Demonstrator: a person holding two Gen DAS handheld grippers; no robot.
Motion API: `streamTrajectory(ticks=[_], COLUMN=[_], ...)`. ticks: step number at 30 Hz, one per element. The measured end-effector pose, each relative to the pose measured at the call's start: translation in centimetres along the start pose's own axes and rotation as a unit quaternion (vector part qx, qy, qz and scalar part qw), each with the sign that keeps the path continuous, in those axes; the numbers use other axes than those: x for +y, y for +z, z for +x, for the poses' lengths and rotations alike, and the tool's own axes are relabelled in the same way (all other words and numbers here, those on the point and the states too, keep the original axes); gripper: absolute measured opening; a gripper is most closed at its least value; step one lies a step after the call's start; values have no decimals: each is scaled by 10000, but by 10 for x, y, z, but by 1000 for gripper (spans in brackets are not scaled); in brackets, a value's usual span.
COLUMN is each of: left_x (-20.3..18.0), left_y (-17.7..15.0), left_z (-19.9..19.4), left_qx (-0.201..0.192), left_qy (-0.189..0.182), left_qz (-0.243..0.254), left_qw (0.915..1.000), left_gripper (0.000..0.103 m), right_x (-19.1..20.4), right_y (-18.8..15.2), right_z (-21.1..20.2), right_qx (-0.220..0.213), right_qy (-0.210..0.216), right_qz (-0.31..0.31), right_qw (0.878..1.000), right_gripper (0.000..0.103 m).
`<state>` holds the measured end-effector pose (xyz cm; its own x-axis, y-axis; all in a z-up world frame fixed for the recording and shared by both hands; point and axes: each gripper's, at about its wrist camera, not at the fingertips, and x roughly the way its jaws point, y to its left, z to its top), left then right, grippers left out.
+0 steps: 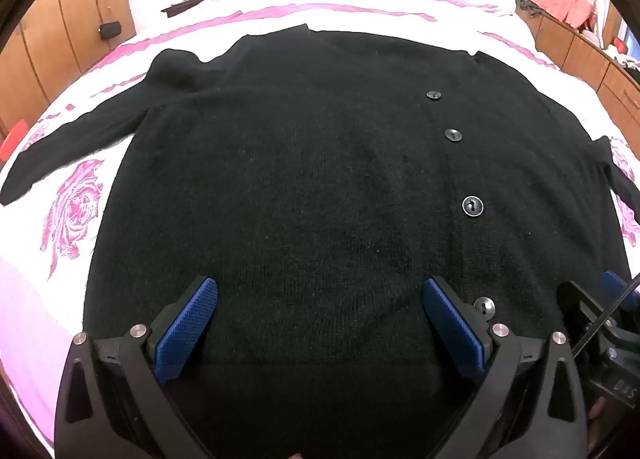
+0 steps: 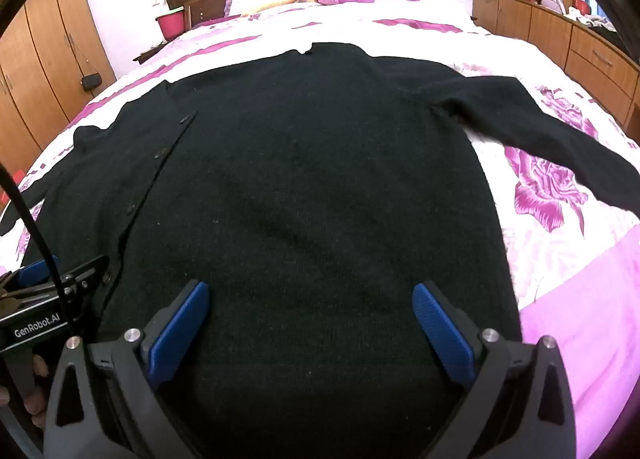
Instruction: Fold small clothes
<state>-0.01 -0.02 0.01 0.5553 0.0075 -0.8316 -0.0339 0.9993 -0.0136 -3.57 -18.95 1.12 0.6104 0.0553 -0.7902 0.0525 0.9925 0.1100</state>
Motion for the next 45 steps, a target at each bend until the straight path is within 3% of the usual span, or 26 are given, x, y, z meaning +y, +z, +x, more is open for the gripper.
streamTrajectory(ticks=[45], left_x=[-5], left_y=[0], left_z=[-13], left_qx=[11], left_qy=[-21], left_qz=[52], left_qw=[10000], left_gripper=[98], right_x=[-2], right_y=[1], right_z=[-13], right_qx=[36], right_qy=[184], right_qz=[76], right_qw=[9998], right_gripper=[103])
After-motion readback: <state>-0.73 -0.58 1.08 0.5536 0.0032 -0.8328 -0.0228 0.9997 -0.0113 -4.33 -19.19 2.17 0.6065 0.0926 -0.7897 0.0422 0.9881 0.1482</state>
